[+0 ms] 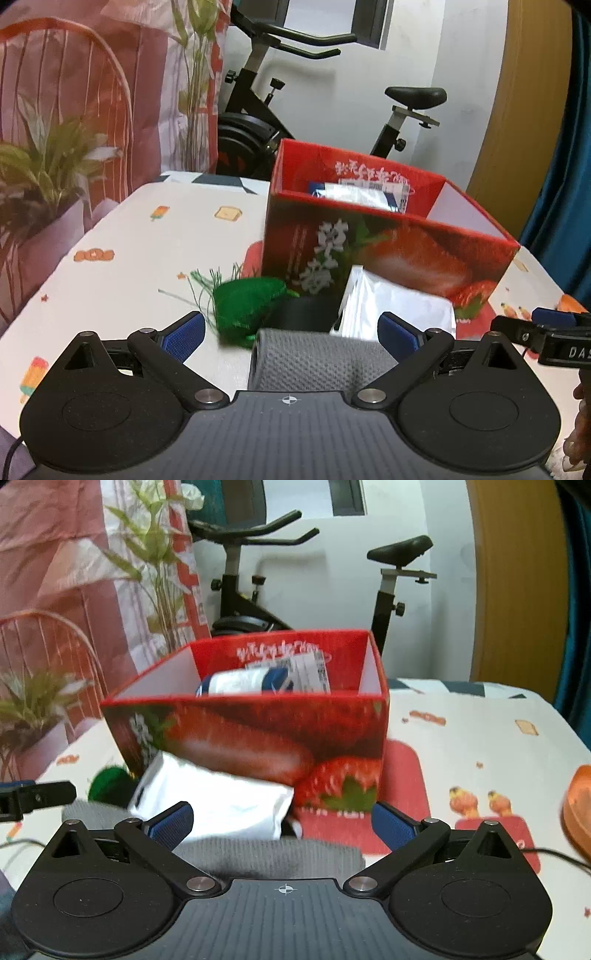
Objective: Organize soft objects
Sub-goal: 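Withdraw the right tool from the box toward the grey knit cloth, then close the right tool on the grey knit cloth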
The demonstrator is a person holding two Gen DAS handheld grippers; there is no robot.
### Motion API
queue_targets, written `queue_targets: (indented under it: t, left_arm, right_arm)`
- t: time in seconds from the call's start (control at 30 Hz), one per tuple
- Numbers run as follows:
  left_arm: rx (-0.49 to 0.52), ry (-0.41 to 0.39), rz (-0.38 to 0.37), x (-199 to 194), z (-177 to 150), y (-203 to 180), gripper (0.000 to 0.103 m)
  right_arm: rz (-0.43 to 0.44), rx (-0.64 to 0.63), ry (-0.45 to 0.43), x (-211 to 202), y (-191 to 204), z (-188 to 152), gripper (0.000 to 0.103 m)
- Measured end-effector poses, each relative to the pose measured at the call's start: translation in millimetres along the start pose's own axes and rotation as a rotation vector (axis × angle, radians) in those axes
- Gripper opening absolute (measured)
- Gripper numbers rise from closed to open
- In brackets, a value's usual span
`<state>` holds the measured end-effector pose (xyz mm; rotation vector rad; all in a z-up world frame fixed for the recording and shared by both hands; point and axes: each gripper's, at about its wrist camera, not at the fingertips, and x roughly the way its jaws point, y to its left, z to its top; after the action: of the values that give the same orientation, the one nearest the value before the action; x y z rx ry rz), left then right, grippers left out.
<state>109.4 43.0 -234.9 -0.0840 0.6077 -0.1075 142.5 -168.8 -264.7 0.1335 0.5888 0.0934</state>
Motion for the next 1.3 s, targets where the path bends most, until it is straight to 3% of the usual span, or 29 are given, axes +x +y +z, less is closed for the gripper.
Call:
queue_targets:
  t: [0.27, 0.43, 0.63, 0.83, 1.1, 1.3]
  left_arm:
    - [0.011, 0.026, -0.012, 13, -20, 0, 0.089]
    - [0.022, 0.014, -0.026, 15, -27, -2, 0.085]
    - [0.008, 0.032, -0.035, 23, -33, 0, 0.077]
    - [0.001, 0.045, -0.045, 26, -37, 1, 0.073]
    - [0.023, 0.091, -0.067, 34, -44, -1, 0.053]
    - [0.037, 0.111, -0.069, 37, -47, -3, 0.051]
  right_arm:
    - [0.013, -0.044, 0.027, 13, 1, -28, 0.101]
    - [0.005, -0.028, 0.037, 24, -6, -39, 0.093]
    - [0.003, -0.016, 0.044, 33, -10, -51, 0.091]
    - [0.003, -0.015, 0.053, 36, -10, -57, 0.091]
    - [0.013, -0.005, 0.06, 37, -10, -58, 0.091]
    - [0.015, -0.009, 0.058, 36, -8, -59, 0.086]
